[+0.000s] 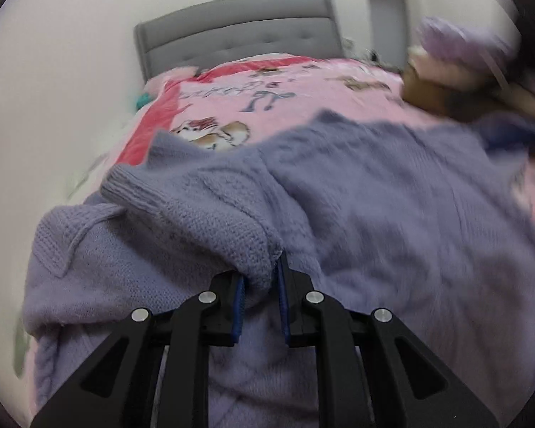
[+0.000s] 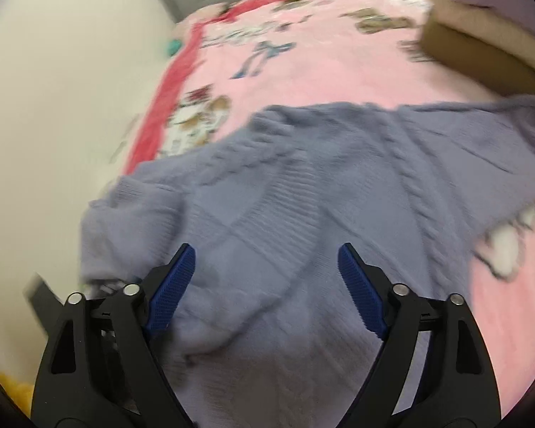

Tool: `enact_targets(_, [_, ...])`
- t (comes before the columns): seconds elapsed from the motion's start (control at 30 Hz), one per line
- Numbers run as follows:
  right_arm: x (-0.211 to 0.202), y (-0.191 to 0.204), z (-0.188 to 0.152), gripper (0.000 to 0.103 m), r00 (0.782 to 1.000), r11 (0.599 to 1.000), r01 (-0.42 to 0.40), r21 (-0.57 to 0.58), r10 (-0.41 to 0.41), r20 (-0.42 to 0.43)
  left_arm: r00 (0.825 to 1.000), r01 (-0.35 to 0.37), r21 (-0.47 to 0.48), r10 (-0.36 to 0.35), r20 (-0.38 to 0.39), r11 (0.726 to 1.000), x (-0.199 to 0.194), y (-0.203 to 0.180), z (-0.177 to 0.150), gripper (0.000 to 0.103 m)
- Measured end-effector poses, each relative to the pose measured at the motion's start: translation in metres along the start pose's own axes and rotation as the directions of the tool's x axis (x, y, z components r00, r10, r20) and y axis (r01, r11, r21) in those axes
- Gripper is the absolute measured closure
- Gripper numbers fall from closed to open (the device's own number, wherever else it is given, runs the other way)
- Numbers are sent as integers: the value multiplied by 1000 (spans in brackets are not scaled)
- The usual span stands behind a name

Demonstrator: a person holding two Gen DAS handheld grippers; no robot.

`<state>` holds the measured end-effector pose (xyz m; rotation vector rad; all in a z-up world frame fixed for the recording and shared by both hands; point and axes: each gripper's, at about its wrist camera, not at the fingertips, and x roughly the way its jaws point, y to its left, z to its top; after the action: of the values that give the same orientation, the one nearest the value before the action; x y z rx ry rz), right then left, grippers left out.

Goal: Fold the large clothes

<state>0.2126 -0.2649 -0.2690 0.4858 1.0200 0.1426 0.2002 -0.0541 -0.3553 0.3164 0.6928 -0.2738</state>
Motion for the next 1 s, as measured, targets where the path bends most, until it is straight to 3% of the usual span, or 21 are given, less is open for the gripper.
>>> enact_targets(0.03, [14,9,12,16,997,998,-64,-19,63,-43,1000,-7,29,7,6,1000,0,-1,-4,88])
enact_targets(0.13, [55,56,42,17,974,974,-157,-161,125,-190,1000,-15,99,13,26,995,-2,-6,-13,88])
enact_targets(0.27, [101,138,65,17,931,911,-209,-355,74,-357,1000,-22,155,19,25,988,6,-13,-12,87])
enact_targets(0.33, [118,173,68,16,914,883,-170,-438,-24,-405,999,-34,172,30,26,985,9,-15,-13,87])
enact_targets(0.43, [149,218,60,15,844,836,-30,-547,-272,-462,999,-47,181,44,20,982,9,-17,-11,87])
enact_targets(0.47, [154,229,57,15,832,833,-19,-553,-294,-471,999,-50,183,48,19,982,9,-17,-10,87])
enact_targets(0.53, [161,242,47,15,806,786,-2,-618,-364,-466,998,-55,187,52,20,981,3,-17,-12,87])
enact_targets(0.6, [178,255,24,15,748,609,68,-790,-556,-364,998,-55,189,52,18,980,2,-17,-13,87])
enact_targets(0.67, [189,250,12,35,710,548,86,-832,-620,-335,999,-48,189,46,15,981,1,-16,-12,87])
enact_targets(0.73, [193,235,18,88,699,622,78,-779,-591,-403,999,-35,193,33,13,981,1,-14,-12,87])
enact_targets(0.77, [189,227,26,89,709,678,76,-731,-553,-439,999,-33,201,30,15,979,1,-14,-13,87])
enact_targets(0.83, [174,216,40,90,744,751,62,-658,-474,-471,999,-34,230,30,20,972,-1,-14,-15,87])
enact_targets(0.87, [161,207,49,90,771,782,59,-621,-431,-469,999,-33,236,28,22,971,-1,-14,-15,87])
enact_targets(1.0, [119,156,74,90,840,901,26,-434,-255,-478,1000,8,211,-13,22,977,-4,-5,-12,87])
